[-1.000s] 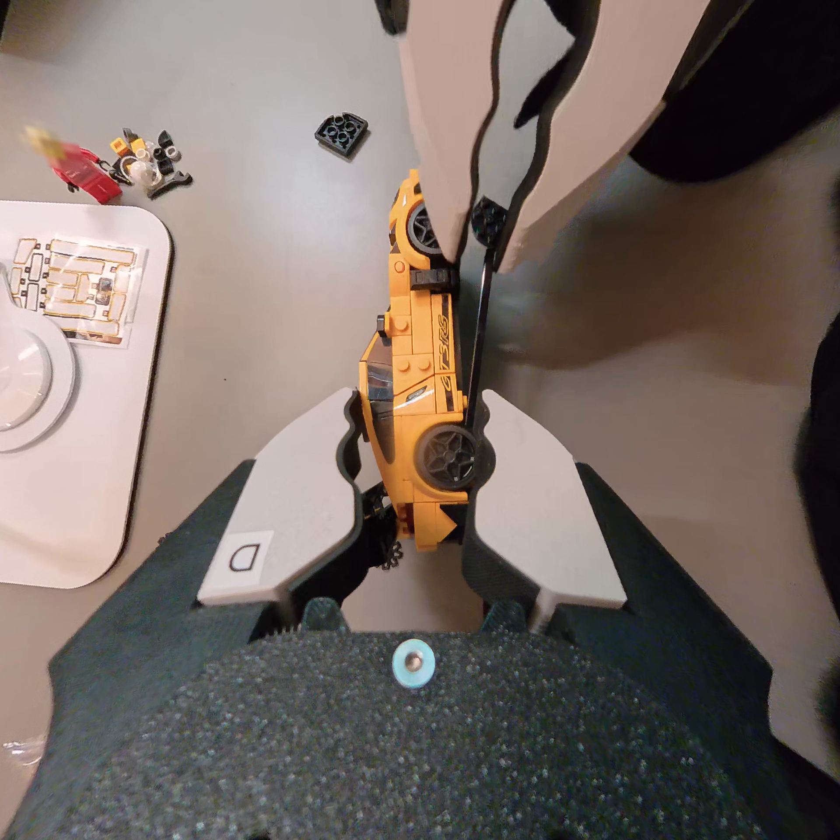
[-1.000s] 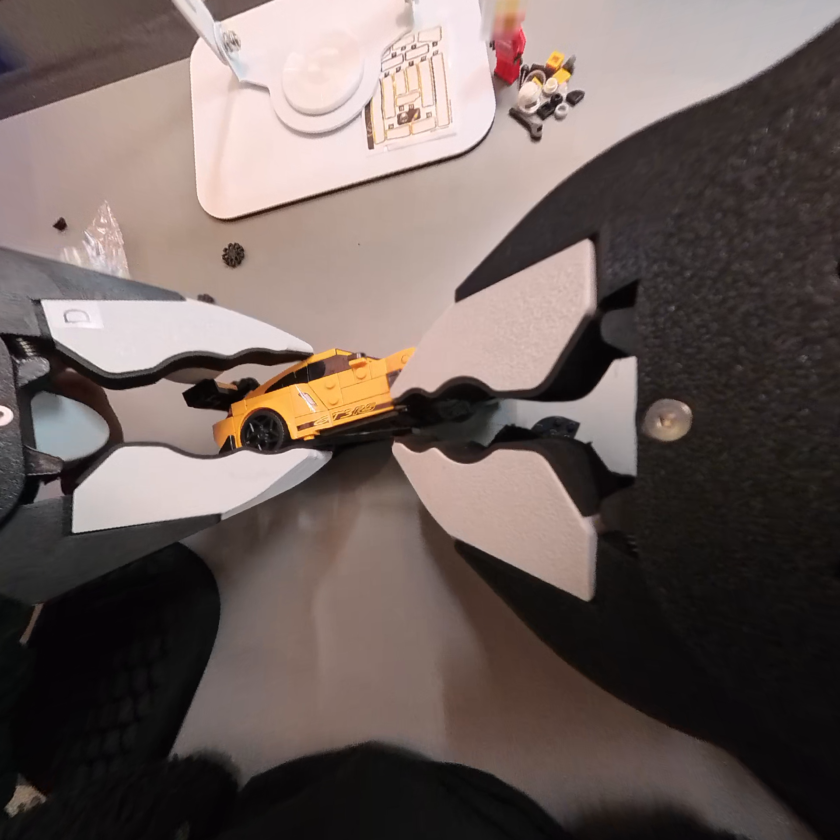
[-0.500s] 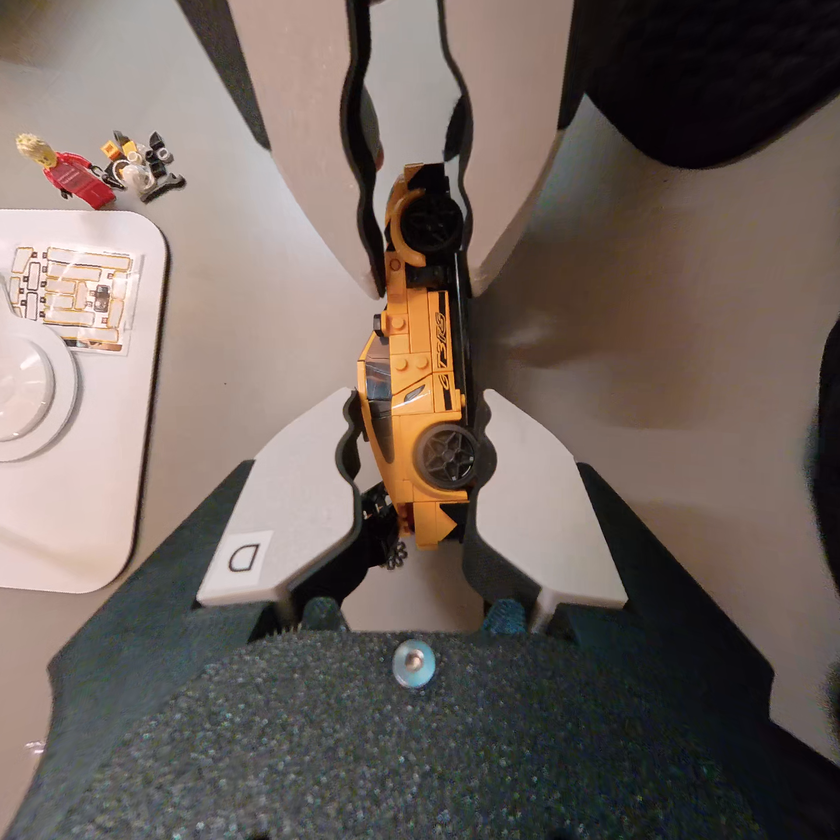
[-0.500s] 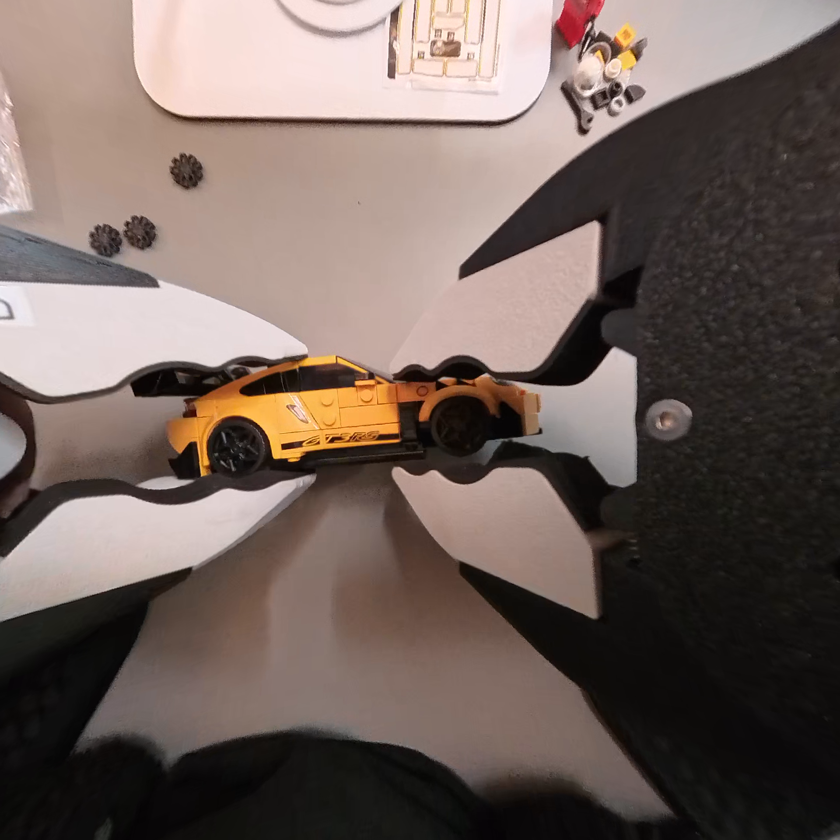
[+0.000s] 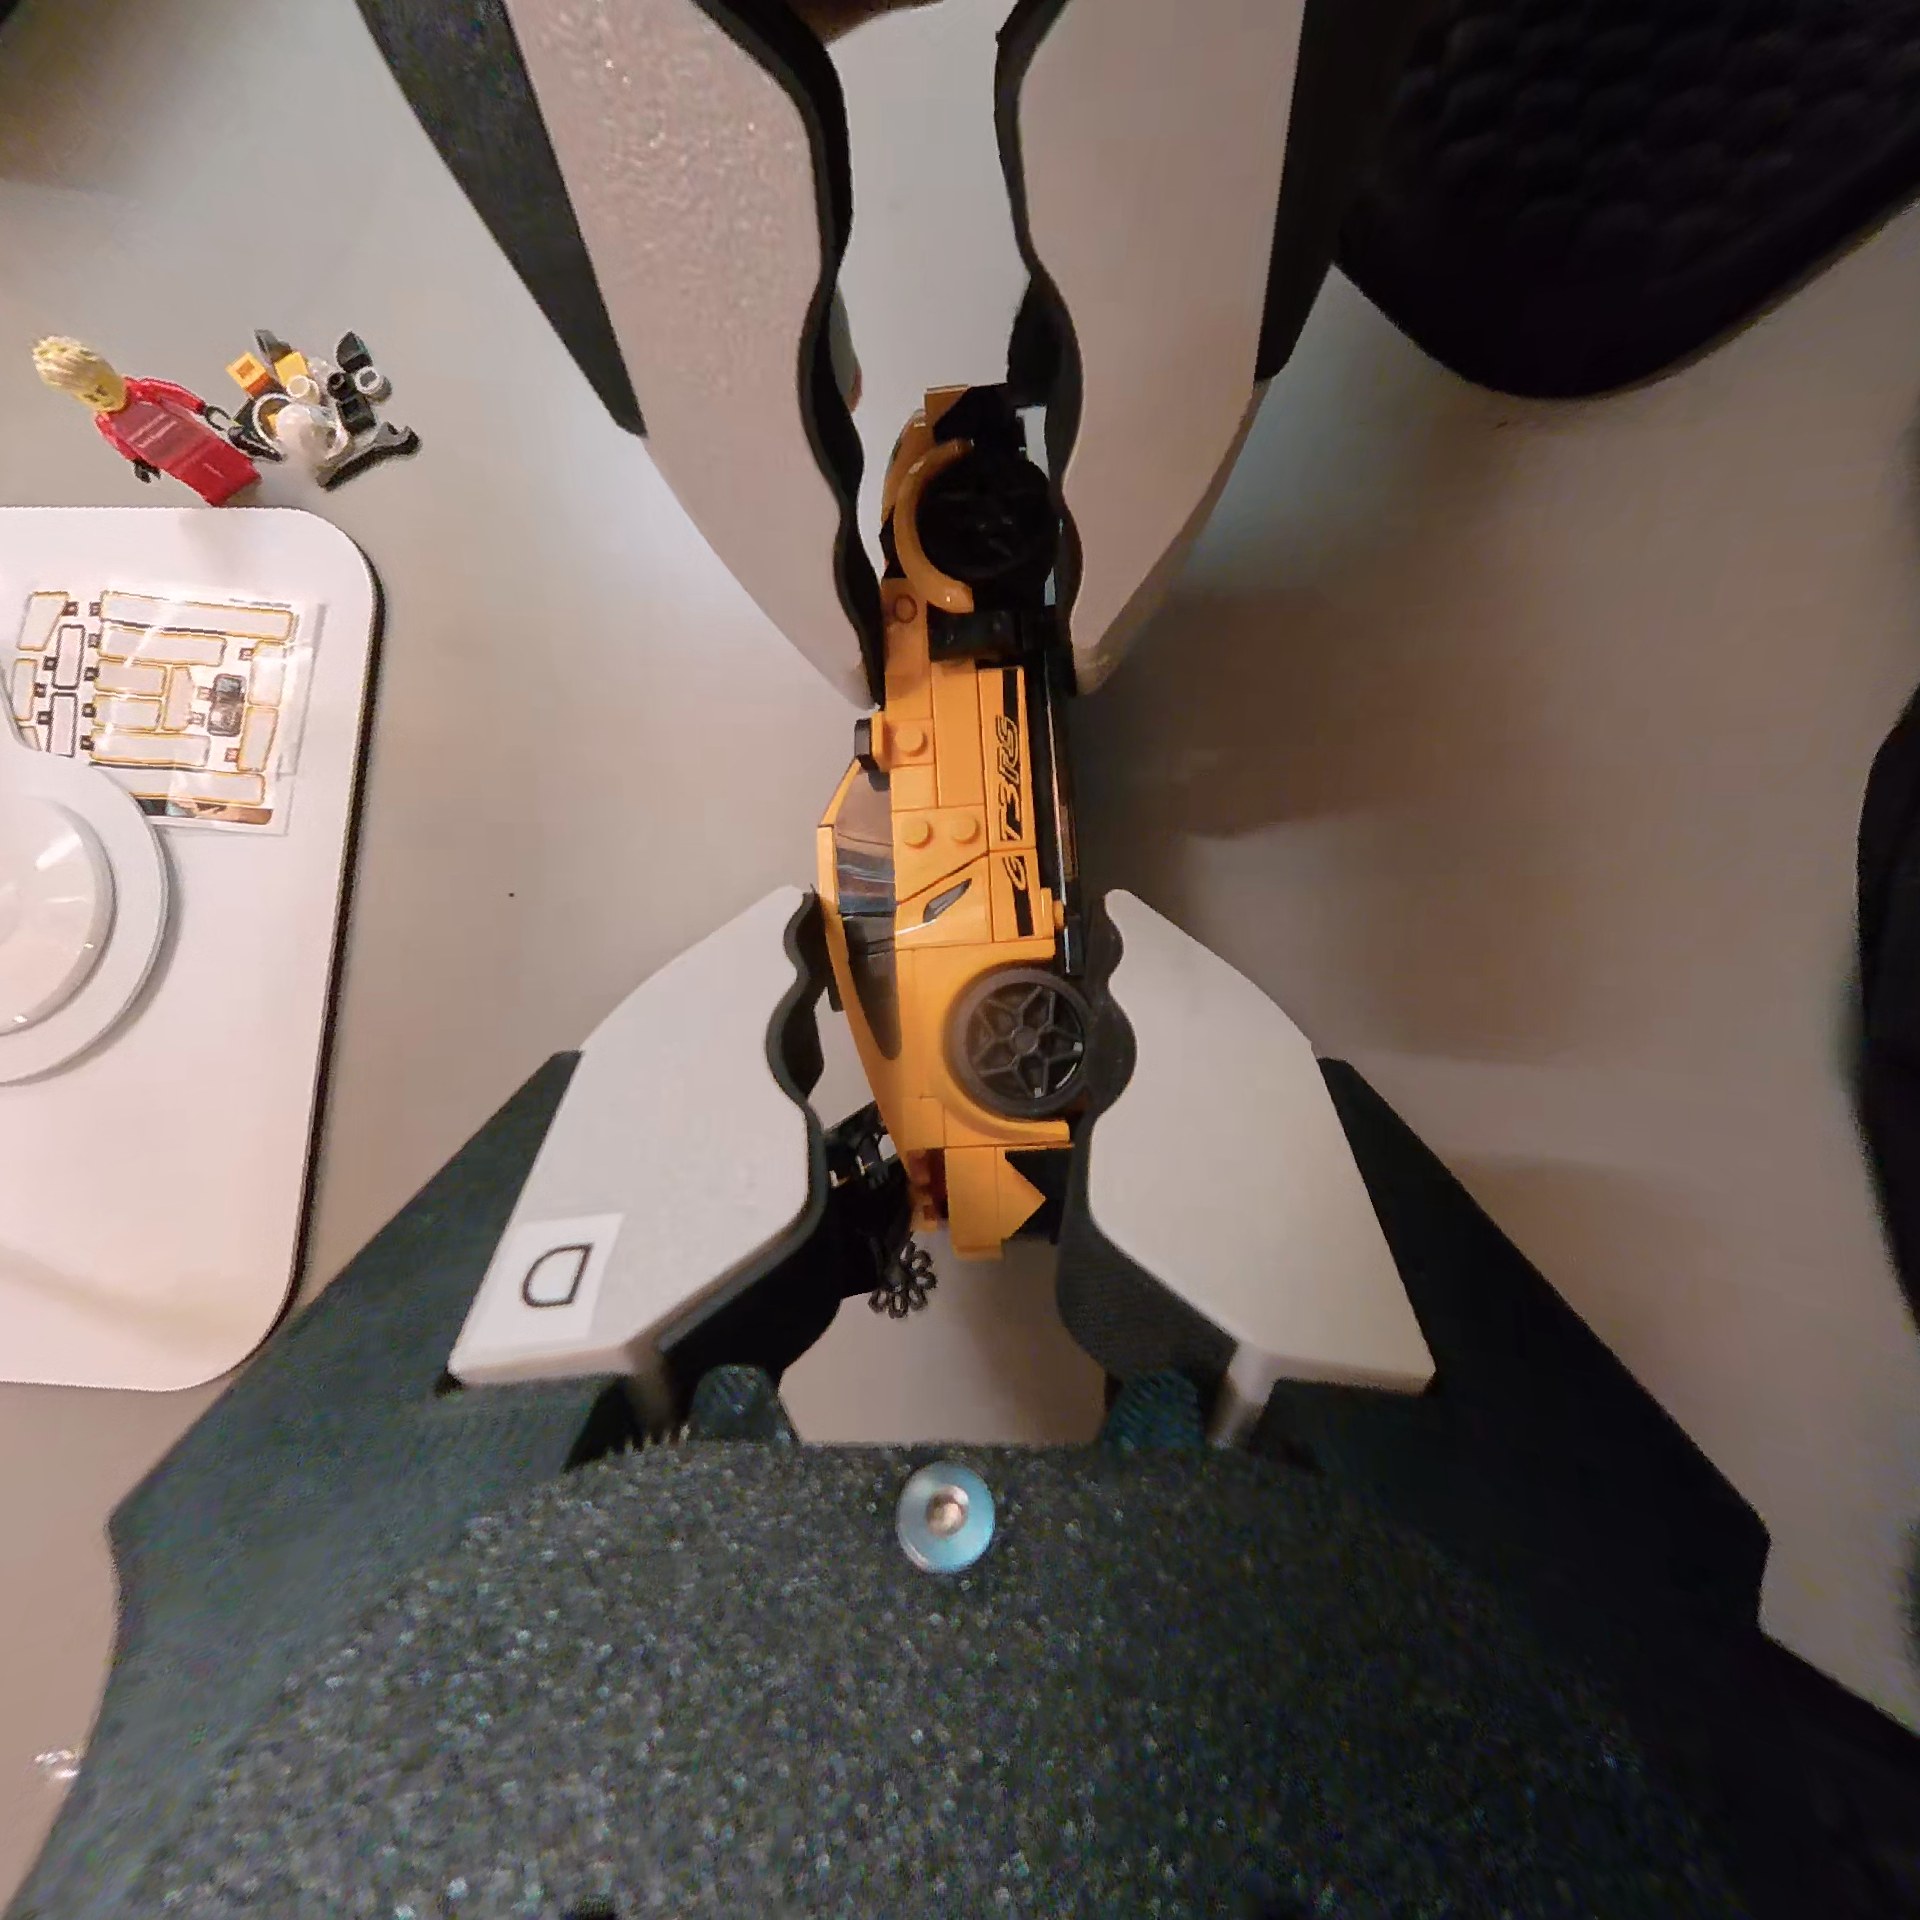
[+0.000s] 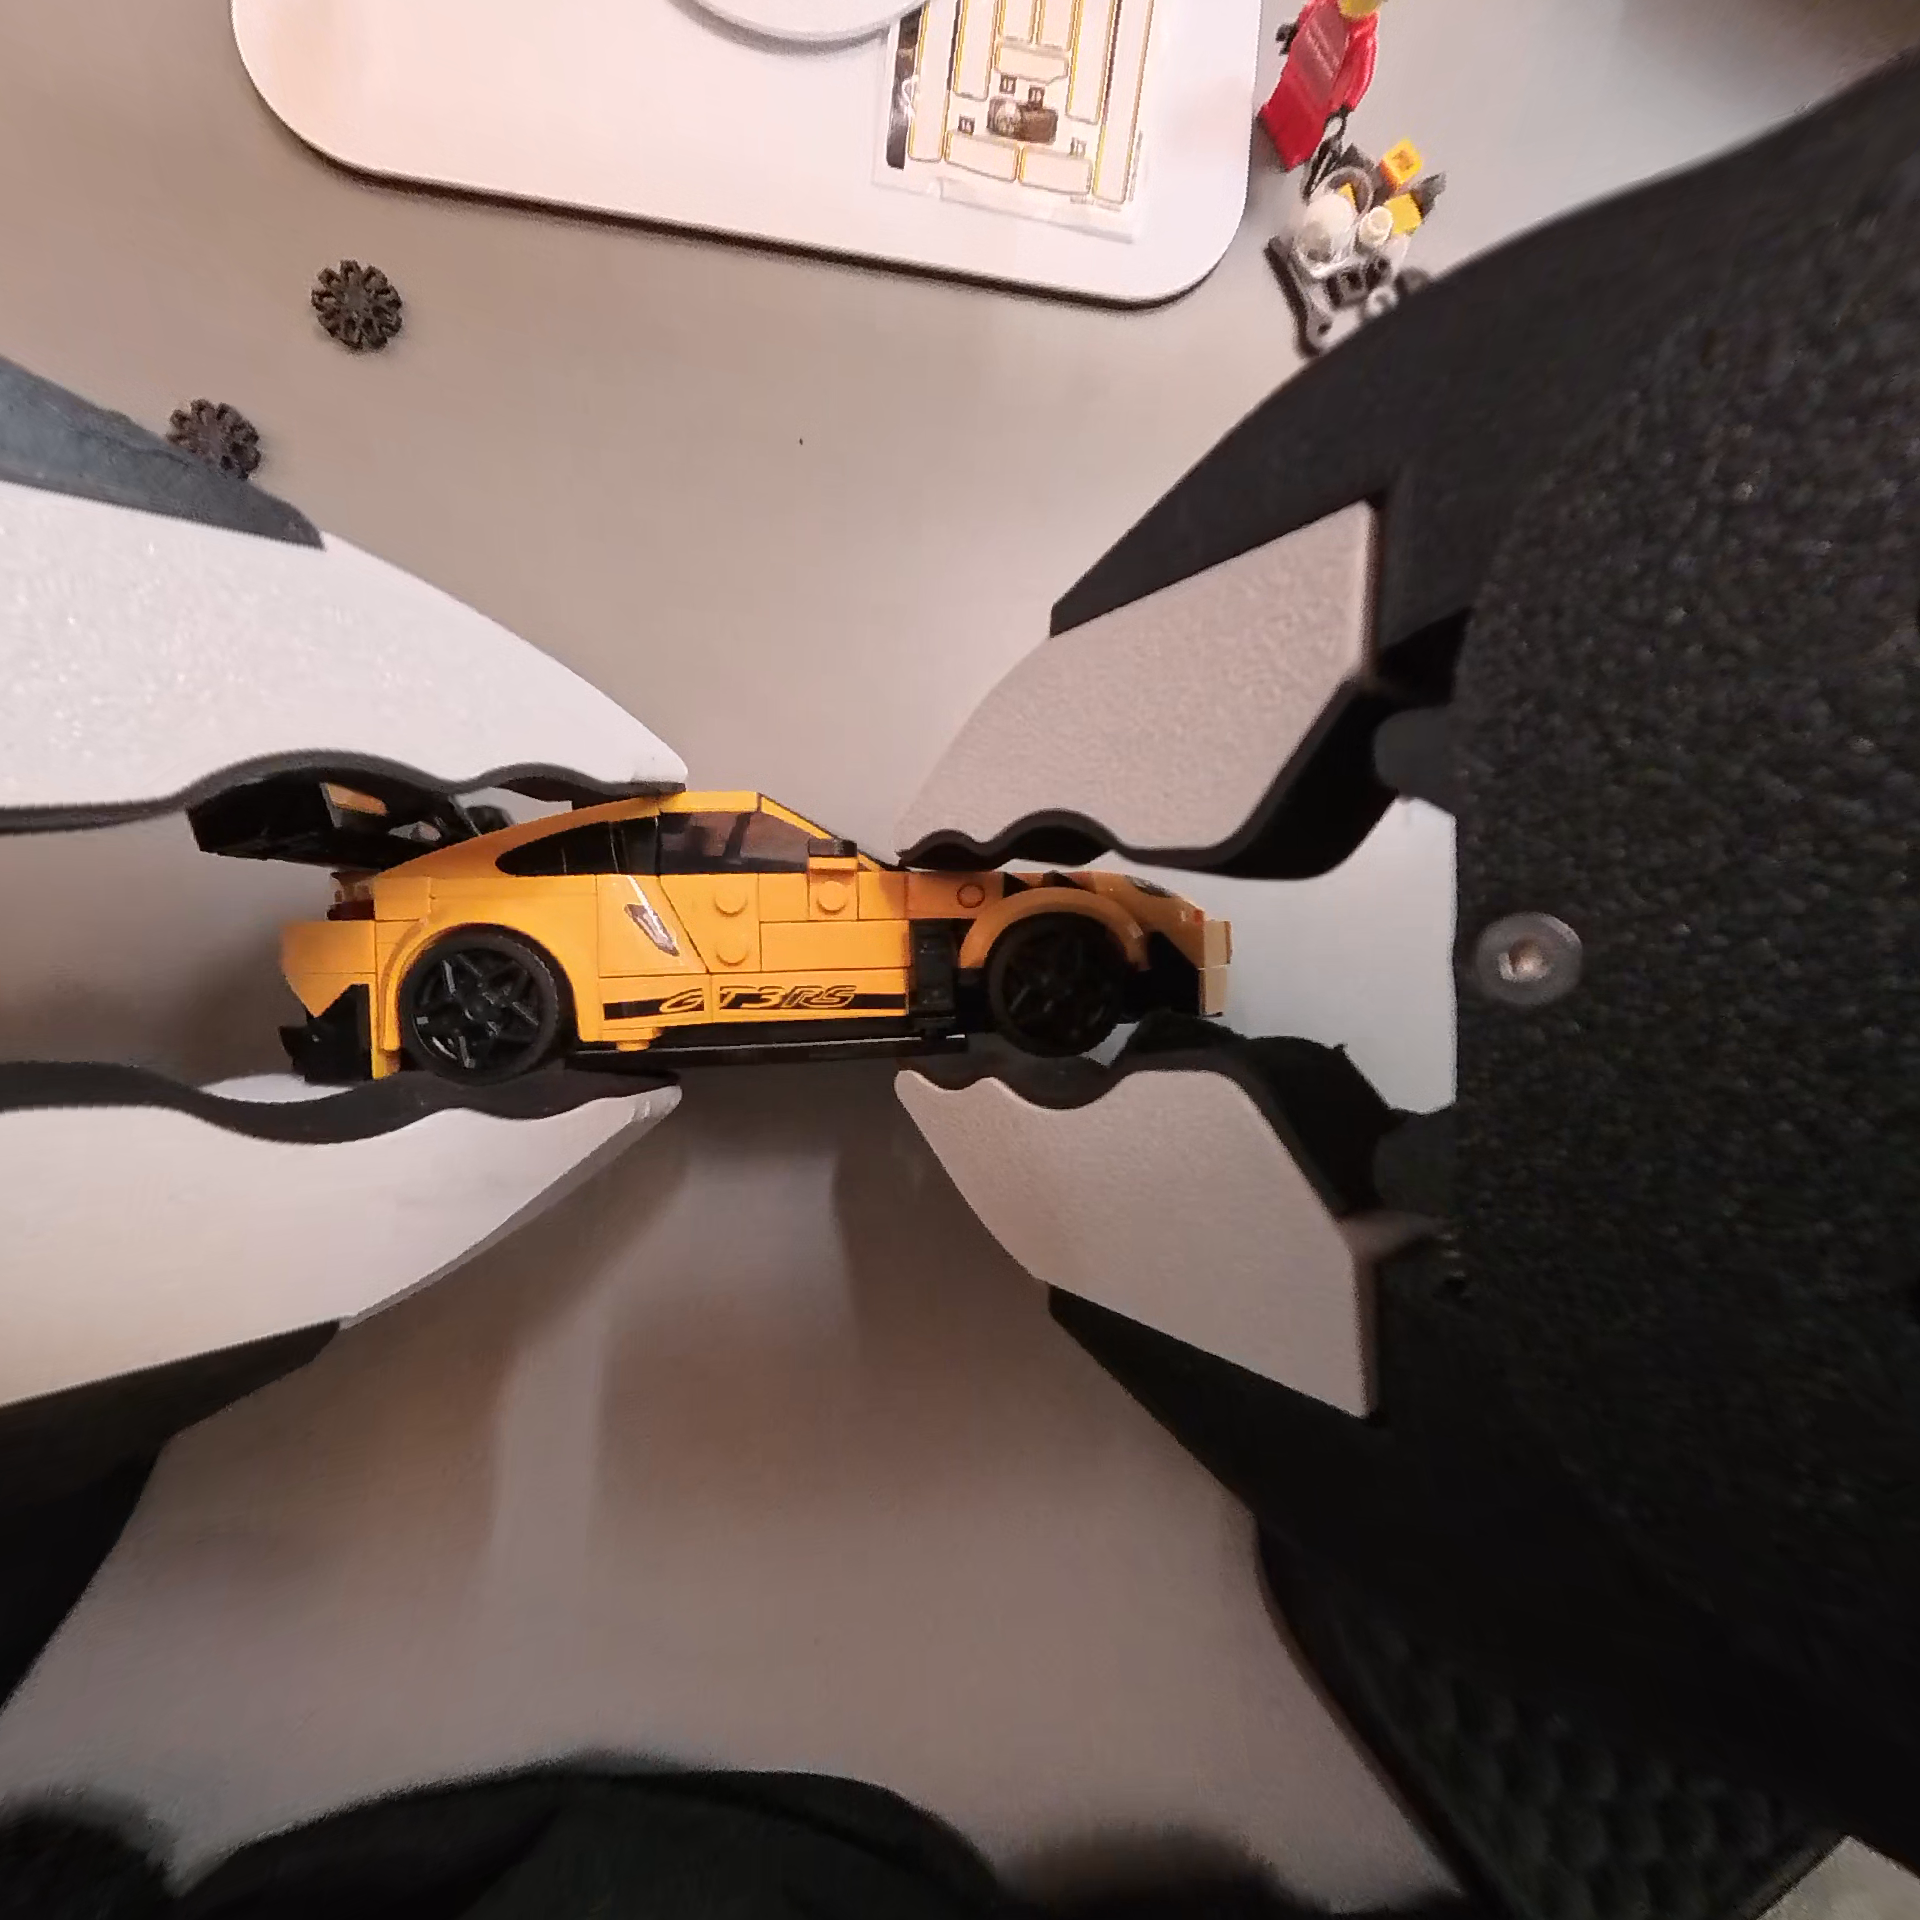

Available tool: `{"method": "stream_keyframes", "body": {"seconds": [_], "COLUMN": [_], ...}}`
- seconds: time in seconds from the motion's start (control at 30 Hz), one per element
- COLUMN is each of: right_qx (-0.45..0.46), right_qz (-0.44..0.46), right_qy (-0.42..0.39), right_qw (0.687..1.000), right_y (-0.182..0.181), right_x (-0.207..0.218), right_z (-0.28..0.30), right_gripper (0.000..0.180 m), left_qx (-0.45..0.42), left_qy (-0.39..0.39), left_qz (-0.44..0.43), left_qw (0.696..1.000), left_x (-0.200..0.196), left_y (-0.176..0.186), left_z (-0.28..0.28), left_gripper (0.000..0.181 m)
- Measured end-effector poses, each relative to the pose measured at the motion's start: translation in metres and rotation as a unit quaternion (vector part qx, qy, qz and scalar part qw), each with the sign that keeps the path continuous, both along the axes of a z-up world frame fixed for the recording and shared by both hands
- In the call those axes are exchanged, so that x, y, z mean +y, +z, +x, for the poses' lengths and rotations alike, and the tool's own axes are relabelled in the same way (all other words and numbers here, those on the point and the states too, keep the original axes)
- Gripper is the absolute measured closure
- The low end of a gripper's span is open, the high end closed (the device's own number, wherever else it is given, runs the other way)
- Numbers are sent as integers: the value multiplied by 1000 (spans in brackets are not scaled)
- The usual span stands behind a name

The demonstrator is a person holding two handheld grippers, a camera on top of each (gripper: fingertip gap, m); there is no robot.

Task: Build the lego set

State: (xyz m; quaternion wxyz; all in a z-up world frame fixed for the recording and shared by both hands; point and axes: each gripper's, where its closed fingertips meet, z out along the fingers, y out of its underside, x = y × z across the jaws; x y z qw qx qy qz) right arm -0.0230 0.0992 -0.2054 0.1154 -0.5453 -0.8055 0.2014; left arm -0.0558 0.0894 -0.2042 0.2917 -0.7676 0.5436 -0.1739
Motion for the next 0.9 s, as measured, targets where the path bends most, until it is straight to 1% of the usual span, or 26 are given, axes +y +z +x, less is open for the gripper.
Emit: {"method": "stream_keyframes", "body": {"seconds": [0.43,0.9], "right_qx": [-11,13], "right_qz": [-3,4], "right_qy": [13,6], "right_qw": [1000,1000], "right_y": [3,3], "right_x": [-1,-1], "right_z": [2,2], "right_gripper": [148,148], "left_qx": [-4,-11], "left_qy": [-2,2], "left_qz": [-2,-8], "left_qw": [1000,1000], "left_x": [0,0], "left_y": [0,0], "left_z": [2,1], "left_gripper": [133,133]}}
